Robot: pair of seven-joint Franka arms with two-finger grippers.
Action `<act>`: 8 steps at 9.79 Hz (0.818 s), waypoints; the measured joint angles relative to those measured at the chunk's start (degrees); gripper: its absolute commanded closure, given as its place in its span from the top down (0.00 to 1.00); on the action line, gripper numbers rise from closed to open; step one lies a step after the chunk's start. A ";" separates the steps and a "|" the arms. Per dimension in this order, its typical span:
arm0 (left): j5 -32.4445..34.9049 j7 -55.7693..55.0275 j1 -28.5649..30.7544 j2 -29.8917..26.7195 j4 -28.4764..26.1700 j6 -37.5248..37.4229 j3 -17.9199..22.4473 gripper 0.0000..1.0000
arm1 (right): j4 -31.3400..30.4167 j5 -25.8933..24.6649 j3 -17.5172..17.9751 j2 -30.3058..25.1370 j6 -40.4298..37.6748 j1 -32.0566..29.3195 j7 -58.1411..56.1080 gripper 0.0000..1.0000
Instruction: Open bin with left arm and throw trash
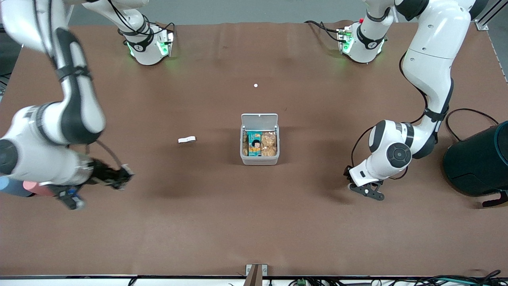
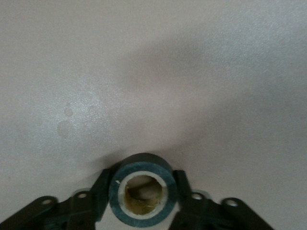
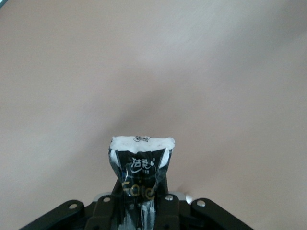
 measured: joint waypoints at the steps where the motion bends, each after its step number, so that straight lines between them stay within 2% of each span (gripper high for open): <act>1: 0.00 0.00 -0.03 -0.01 0.00 0.01 -0.02 0.00 | 0.07 -0.07 -0.04 0.26 1.97 6.35 5.15 0.03; 3: 0.00 -0.74 -0.20 -0.07 0.85 -1.42 -0.50 0.00 | 0.06 -0.13 -0.18 1.17 8.72 15.12 10.03 0.03; 4: 0.00 -2.08 -0.32 -0.46 2.95 -5.01 -1.46 0.00 | 0.06 -0.16 -0.21 1.77 11.31 18.16 10.36 0.03; 6: 0.00 -10.20 -0.45 -3.18 6.48 -10.39 -4.90 0.00 | 0.04 -1.18 -0.41 3.87 16.47 23.56 10.44 0.04; 8: 0.00 -18.41 -0.91 -6.04 6.82 -13.09 -9.39 0.00 | 0.08 -3.75 -0.56 5.73 18.17 26.21 10.16 0.05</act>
